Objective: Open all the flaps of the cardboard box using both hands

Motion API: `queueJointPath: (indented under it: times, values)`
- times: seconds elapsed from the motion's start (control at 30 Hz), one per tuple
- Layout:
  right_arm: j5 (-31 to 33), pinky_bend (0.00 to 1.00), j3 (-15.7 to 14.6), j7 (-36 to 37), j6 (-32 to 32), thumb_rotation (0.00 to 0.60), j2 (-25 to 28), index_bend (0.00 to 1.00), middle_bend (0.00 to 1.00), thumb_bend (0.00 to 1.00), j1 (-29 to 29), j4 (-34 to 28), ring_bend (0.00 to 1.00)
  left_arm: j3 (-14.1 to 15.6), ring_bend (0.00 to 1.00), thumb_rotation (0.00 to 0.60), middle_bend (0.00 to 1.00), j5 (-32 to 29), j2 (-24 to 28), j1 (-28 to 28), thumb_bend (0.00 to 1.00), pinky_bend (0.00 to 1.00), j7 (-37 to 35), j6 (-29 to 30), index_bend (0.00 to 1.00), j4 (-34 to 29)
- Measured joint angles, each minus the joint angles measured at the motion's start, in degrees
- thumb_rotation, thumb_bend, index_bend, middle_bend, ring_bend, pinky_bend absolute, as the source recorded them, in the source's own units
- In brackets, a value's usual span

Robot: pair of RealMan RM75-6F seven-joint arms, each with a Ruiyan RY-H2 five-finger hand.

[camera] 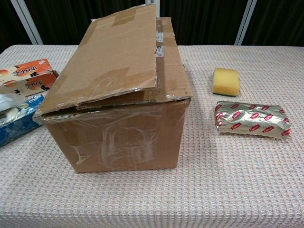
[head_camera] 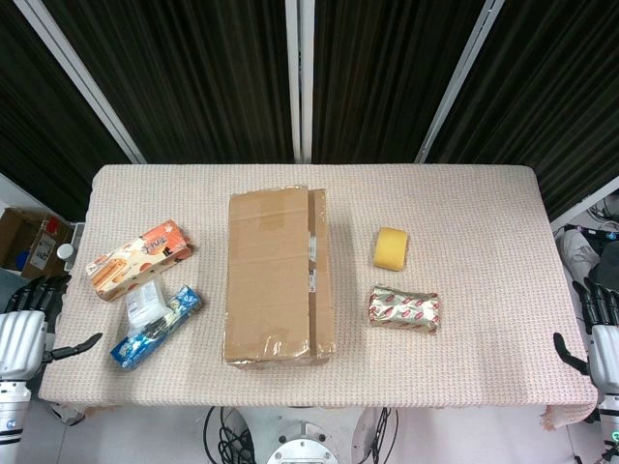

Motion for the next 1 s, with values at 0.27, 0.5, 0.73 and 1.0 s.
queueJointPath:
  times: [0.27,0.5,0.73,1.0]
  values:
    - [-0.03,0.00,-0.20,0.30,-0.07,0.600,-0.10,0.00,0.00,0.28,-0.12,0.53,0.00,-0.16,0.10,0.354,0.15,0.11,0.02,-0.01,0.00,0.18,0.01,0.62,0.14,-0.10]
    - [-0.14,0.00,-0.11,1.12,0.13,0.600,0.02,0.00,0.00,0.28,-0.17,0.80,0.00,-1.58,0.10,0.448,0.16,2.70,1.67,-1.21,0.02,0.18,-0.61,1.95,0.14,-2.02]
    - [-0.25,0.00,0.16,1.57,0.26,0.600,-0.02,0.00,0.00,0.28,0.06,0.81,0.00,-6.54,0.10,0.559,0.17,5.84,6.12,-8.18,0.02,0.18,-3.82,-0.68,0.15,-8.52]
    - [-0.16,0.00,0.10,4.00,0.59,0.600,-0.67,0.00,0.00,0.28,-0.33,2.30,0.00,-14.30,0.10,0.600,0.20,4.44,7.37,-21.94,0.01,0.18,-0.86,-12.20,0.17,-17.26]
